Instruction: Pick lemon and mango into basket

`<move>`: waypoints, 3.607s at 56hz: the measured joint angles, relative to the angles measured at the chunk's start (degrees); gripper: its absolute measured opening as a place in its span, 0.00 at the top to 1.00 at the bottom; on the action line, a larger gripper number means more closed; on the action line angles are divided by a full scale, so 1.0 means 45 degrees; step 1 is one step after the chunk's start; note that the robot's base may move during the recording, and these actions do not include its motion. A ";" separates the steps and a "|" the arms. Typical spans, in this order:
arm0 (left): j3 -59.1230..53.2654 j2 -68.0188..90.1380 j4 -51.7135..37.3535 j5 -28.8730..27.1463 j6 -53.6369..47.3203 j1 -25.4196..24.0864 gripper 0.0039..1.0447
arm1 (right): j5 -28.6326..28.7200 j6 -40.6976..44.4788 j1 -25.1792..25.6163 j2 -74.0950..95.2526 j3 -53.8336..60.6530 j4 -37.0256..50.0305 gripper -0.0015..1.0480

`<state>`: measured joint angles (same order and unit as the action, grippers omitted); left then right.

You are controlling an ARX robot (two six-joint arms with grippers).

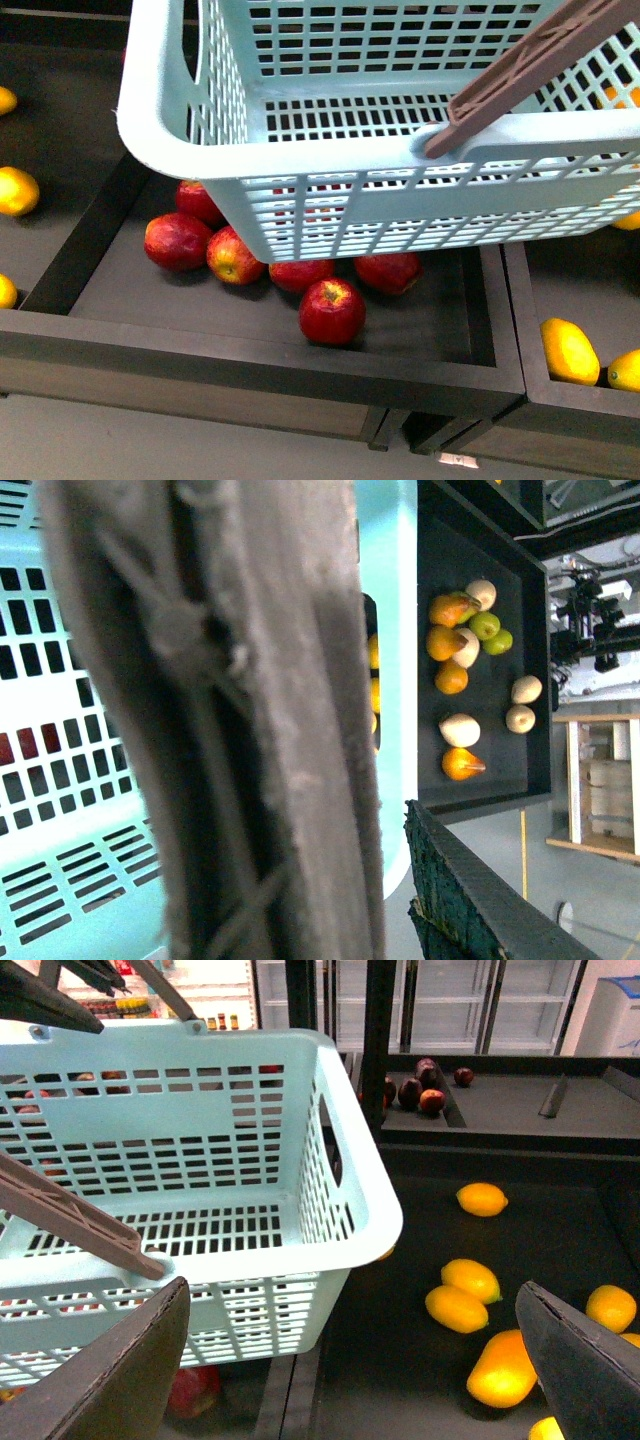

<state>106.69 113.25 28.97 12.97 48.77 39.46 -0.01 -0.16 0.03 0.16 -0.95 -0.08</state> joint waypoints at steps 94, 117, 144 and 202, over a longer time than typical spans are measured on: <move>0.0000 0.0005 -0.0102 0.0126 -0.0151 0.0194 0.74 | -0.1520 -0.5061 0.4444 3.0051 -1.2594 0.6416 0.08; 0.0000 0.0005 -0.0102 0.0112 -0.0160 0.0180 0.74 | -0.1642 -0.5202 0.4605 3.2329 -1.6461 0.4716 0.08; 0.0000 0.0005 -0.0102 0.0112 -0.0160 0.0180 0.74 | -0.1894 -0.5056 0.4634 3.4077 -1.9390 0.3041 0.16; 0.0000 0.0005 -0.0102 0.0121 -0.0155 0.0185 0.74 | 0.2225 -0.3769 0.5561 2.0706 -0.8626 0.7048 0.42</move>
<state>106.69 113.27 28.51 13.52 48.07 40.29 10.00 -17.12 25.06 93.34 -39.77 31.64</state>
